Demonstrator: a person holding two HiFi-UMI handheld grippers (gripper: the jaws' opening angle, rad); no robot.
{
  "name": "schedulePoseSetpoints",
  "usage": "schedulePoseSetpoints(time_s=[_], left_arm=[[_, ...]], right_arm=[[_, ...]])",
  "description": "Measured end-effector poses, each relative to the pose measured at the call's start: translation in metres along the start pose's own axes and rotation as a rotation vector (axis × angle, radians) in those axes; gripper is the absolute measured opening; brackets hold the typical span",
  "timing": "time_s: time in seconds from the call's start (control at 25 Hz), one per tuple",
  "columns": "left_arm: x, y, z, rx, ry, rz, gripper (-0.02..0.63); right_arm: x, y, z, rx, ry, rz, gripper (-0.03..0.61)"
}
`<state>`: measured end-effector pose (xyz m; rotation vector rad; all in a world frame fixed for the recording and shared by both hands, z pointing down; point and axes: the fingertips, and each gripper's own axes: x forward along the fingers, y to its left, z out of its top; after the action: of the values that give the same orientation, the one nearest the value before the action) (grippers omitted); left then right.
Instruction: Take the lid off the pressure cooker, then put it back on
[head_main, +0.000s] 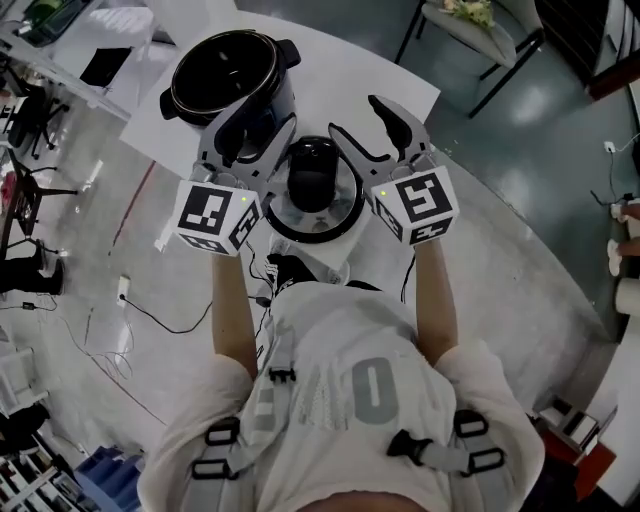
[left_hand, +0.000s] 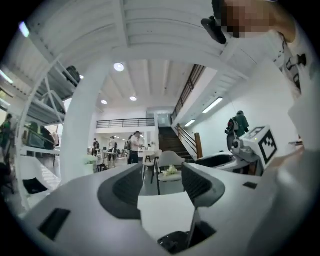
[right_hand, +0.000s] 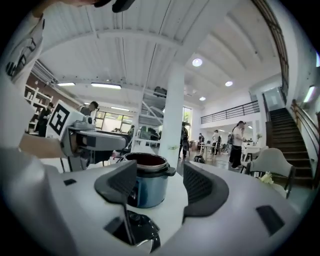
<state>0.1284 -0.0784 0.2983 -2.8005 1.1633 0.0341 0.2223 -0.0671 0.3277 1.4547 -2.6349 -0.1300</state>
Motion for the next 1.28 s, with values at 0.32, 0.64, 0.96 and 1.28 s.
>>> schedulePoseSetpoints(time_s=[0.32,0.64,0.96,1.28], left_arm=[[-0.044,0.007,-0.002,-0.022,-0.078,0.32,0.242],[-0.053,0.004,-0.008,0.02,-0.059,0.363,0.242],[-0.053,0.006,-0.015,0.0,-0.041,0.312,0.242],[-0.039,-0.039,-0.085,0.108,0.208,-0.122,0.242]], right_arm=[[-0.038,-0.013,-0.009,0.091,-0.046,-0.19,0.295],[-0.047,-0.007,-0.026,0.109,-0.006,-0.185,0.295],[-0.044,0.001,-0.026,0.08,0.012,-0.148,0.295],[-0.039,0.055,-0.082,-0.109,0.229,0.243,0.301]])
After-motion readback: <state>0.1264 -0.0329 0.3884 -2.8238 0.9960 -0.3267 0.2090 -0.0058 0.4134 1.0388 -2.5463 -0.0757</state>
